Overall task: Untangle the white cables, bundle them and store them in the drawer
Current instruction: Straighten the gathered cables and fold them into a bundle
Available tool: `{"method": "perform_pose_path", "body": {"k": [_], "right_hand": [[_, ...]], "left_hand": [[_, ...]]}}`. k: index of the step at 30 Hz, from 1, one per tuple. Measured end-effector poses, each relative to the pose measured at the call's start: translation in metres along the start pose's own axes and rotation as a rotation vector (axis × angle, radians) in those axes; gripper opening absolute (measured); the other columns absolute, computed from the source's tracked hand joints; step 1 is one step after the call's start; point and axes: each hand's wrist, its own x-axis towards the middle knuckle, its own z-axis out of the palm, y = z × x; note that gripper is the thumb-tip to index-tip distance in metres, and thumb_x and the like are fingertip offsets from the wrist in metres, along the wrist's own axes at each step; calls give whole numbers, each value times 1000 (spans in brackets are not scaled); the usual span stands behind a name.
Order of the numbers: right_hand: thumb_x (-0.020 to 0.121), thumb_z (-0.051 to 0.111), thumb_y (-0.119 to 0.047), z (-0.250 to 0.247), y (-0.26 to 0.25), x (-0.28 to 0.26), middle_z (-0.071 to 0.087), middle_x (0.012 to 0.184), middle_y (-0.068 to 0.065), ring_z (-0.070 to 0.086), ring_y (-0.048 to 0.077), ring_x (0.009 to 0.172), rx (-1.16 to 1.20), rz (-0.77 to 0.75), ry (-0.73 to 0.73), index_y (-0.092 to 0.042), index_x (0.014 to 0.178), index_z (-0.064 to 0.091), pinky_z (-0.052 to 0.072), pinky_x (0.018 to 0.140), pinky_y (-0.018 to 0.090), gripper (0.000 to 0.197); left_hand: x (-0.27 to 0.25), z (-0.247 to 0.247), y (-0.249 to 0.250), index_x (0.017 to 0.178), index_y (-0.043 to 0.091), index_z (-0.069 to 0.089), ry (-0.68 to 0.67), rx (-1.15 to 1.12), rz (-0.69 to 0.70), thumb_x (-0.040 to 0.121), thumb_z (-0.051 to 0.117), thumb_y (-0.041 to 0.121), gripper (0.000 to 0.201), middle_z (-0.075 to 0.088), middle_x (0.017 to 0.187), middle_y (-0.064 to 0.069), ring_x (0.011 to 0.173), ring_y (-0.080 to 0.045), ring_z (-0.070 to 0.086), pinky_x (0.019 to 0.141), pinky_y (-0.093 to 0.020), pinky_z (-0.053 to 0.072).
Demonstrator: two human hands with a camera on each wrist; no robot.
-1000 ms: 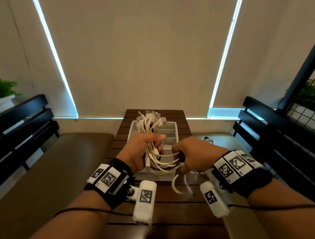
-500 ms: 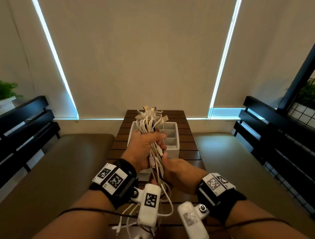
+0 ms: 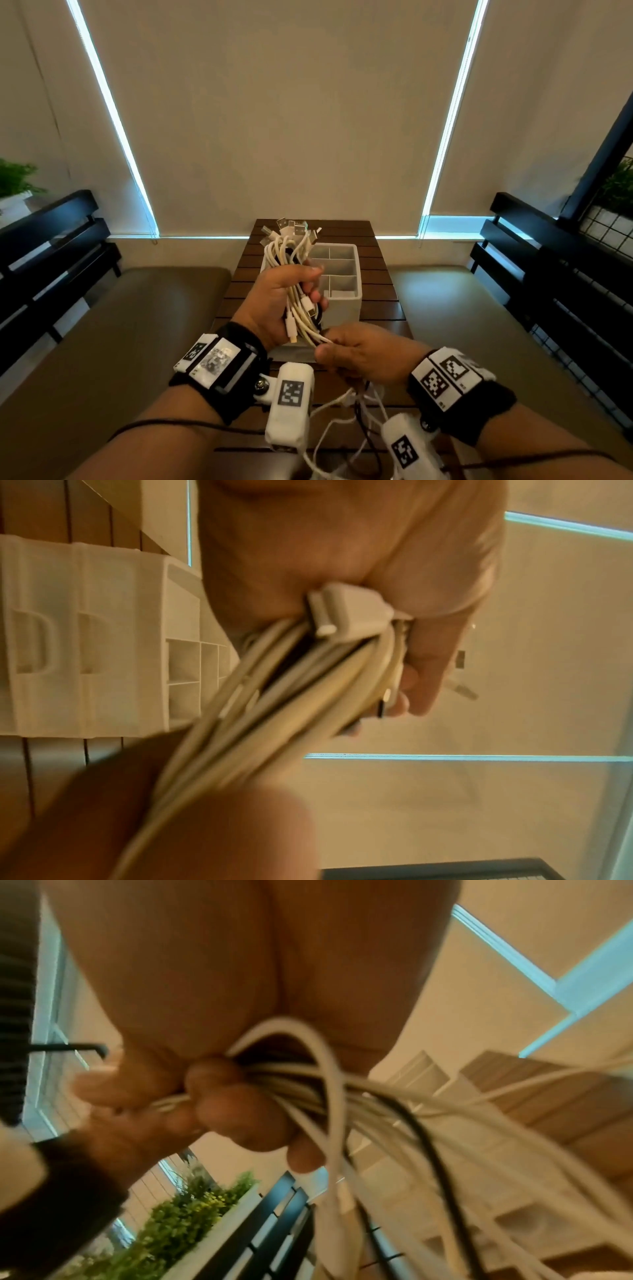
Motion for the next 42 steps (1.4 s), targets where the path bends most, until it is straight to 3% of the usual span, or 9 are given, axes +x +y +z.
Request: {"method": "perform_pose_path", "body": {"k": [4, 7, 11, 17, 21, 27, 31, 35, 42], "right_hand": [[91, 56, -44, -22, -11, -3, 60, 77, -1, 55, 6, 67, -419, 27, -83, -14, 93, 63, 47, 68, 29, 31], [88, 59, -49, -36, -16, -2, 67, 93, 6, 62, 20, 85, -540, 100, -113, -20, 100, 64, 51, 83, 42, 31], [88, 60, -44, -42, -22, -2, 69, 105, -4, 62, 10, 95, -726, 33, -73, -27, 112, 64, 50, 88, 32, 30], [73, 73, -52, -47, -30, -1, 69, 86, -10, 64, 3, 77, -844, -111, 167, -23, 101, 67, 54, 72, 26, 41], [60, 88, -30, -48, -45, -8, 51, 74, -30, 51, -23, 69, -657, -141, 259, -43, 89, 47, 40, 61, 2, 52], [55, 89, -33, -52, -43, -8, 54, 74, -20, 54, -2, 68, -702, -61, 312, -35, 97, 50, 36, 60, 10, 58], [59, 88, -37, -55, -39, -5, 60, 85, -16, 58, -1, 77, -663, -64, 273, -31, 106, 47, 49, 69, 19, 63], [77, 78, -19, -65, -36, -8, 64, 93, -16, 62, -6, 85, -559, -61, 180, -25, 122, 44, 50, 78, 17, 58], [77, 77, -28, -65, -30, -8, 58, 78, -15, 56, -3, 68, -676, -115, 372, -24, 96, 48, 38, 57, 11, 35]], "left_hand": [[-4, -3, 2, 78, 11, 59, -185, 54, -105, 50, 86, 12, 39, 46, 51, 1, 46, -14, 52, 56, -30, 51], [-3, -3, 5, 76, 12, 60, -232, 143, -146, 54, 85, 13, 33, 47, 51, 0, 47, -14, 54, 58, -31, 51], [-7, 3, 8, 64, 11, 59, -184, 320, -199, 68, 71, 8, 13, 52, 51, -4, 46, -15, 54, 56, -30, 51], [-10, 7, 12, 62, 10, 65, -121, 473, -241, 75, 70, 5, 15, 59, 62, -8, 57, -20, 61, 58, -31, 52], [-12, 11, 3, 96, 7, 71, -109, 431, -210, 72, 71, 1, 25, 66, 88, -18, 82, -30, 67, 77, -44, 55], [-13, 14, 1, 110, -1, 64, -117, 449, -252, 73, 69, -3, 38, 62, 98, -24, 83, -33, 67, 77, -43, 55], [-14, 14, 4, 110, -3, 63, -117, 528, -261, 69, 71, -1, 42, 63, 93, -24, 81, -32, 65, 75, -41, 54], [-14, 9, 5, 109, -5, 64, -126, 529, -280, 74, 66, -8, 34, 67, 89, -21, 78, -30, 68, 72, -38, 54], [-18, 4, -1, 103, 2, 66, -131, 489, -286, 77, 67, -7, 27, 67, 83, -15, 71, -25, 67, 65, -34, 55]]}}
